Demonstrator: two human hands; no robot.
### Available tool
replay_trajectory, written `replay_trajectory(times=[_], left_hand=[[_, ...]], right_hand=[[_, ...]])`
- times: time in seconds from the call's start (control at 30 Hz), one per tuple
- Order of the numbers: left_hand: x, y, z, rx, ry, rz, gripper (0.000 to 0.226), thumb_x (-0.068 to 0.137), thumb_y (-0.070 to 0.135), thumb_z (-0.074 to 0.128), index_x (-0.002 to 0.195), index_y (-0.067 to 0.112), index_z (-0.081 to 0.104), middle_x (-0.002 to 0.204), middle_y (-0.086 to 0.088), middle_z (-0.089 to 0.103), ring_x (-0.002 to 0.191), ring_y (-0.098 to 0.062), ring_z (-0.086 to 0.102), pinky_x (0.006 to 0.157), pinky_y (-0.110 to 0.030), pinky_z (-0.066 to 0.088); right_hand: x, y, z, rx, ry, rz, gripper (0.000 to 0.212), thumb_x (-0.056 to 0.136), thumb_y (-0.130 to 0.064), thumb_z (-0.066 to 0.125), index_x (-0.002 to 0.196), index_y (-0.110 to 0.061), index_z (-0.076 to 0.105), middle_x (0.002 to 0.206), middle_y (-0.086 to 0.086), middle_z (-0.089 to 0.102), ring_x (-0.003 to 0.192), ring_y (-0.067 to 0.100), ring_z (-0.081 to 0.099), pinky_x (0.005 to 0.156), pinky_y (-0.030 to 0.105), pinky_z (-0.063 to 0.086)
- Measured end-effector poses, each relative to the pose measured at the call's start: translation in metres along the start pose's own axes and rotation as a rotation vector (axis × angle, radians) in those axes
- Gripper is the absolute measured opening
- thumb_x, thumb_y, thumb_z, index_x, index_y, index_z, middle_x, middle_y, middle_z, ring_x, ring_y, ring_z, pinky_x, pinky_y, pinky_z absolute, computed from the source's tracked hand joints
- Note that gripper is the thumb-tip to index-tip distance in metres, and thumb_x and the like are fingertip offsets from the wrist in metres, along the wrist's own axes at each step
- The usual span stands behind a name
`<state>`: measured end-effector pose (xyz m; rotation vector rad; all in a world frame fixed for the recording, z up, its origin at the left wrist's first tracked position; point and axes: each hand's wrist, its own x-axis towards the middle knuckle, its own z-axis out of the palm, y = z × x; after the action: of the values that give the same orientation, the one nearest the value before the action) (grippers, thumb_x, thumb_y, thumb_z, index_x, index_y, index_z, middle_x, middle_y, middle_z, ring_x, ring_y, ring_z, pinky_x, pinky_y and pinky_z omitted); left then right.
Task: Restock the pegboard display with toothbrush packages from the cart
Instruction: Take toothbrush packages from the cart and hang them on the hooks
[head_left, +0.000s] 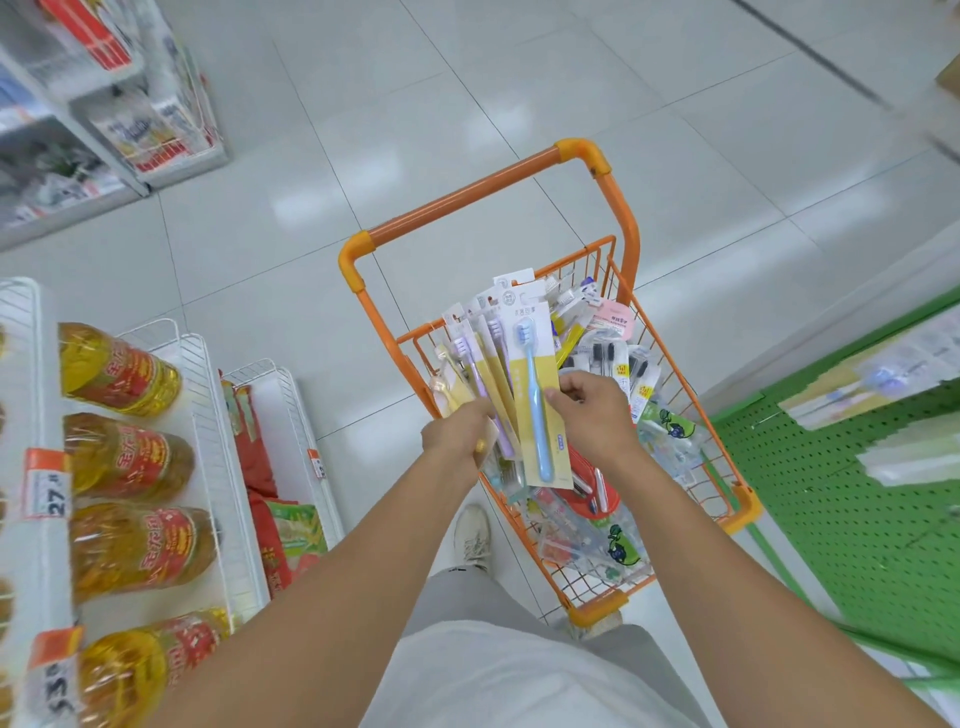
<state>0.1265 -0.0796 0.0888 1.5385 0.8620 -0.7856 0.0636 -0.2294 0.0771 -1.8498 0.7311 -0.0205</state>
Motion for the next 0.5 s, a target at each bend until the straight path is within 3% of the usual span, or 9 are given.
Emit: replay_trajectory(times=[0.07,0.2,0.33,0.5], left_hand=[[-0.016,-0.006,-0.008,0.041,-0.036,0.012,0.058,0.059,0.025,0.077,0.111,0.007,0.061,0.103,-0.011,0.068,0.084,-0.025,0.068,0.070,-0.032,0.058],[-0.037,-0.009,-0.029,0.080,-0.073,0.073,0.041,0.077,0.017,0.077,0.114,0.007,0.062,0.092,-0.005,0.064,0.072,-0.017,0.059,0.055,-0.024,0.050],[-0.056,-0.006,-0.038,0.141,-0.078,0.202,0.058,0.076,0.018,0.081,0.126,0.018,0.050,0.104,0.002,0.060,0.090,-0.015,0.061,0.060,-0.028,0.051],[-0.073,0.002,-0.030,0.310,-0.066,0.548,0.072,0.070,0.015,0.086,0.125,0.030,0.041,0.112,0.009,0.057,0.097,-0.006,0.061,0.073,-0.029,0.055]], right_hand=[[-0.001,-0.001,-0.001,0.018,-0.001,0.007,0.026,0.096,-0.015,0.065,0.079,0.005,0.062,0.069,0.006,0.050,0.059,0.015,0.041,0.059,0.026,0.037],[-0.006,-0.005,-0.005,0.054,0.002,0.001,0.022,0.099,-0.016,0.062,0.085,0.001,0.067,0.071,0.004,0.054,0.060,0.013,0.044,0.060,0.025,0.039],[-0.007,-0.012,-0.008,0.103,-0.007,0.013,0.027,0.101,-0.015,0.058,0.077,-0.001,0.057,0.063,-0.002,0.041,0.056,0.014,0.035,0.059,0.026,0.032],[-0.010,-0.033,-0.018,0.238,-0.066,0.061,0.030,0.102,-0.018,0.053,0.082,0.005,0.051,0.063,0.000,0.034,0.051,0.011,0.030,0.054,0.025,0.030]])
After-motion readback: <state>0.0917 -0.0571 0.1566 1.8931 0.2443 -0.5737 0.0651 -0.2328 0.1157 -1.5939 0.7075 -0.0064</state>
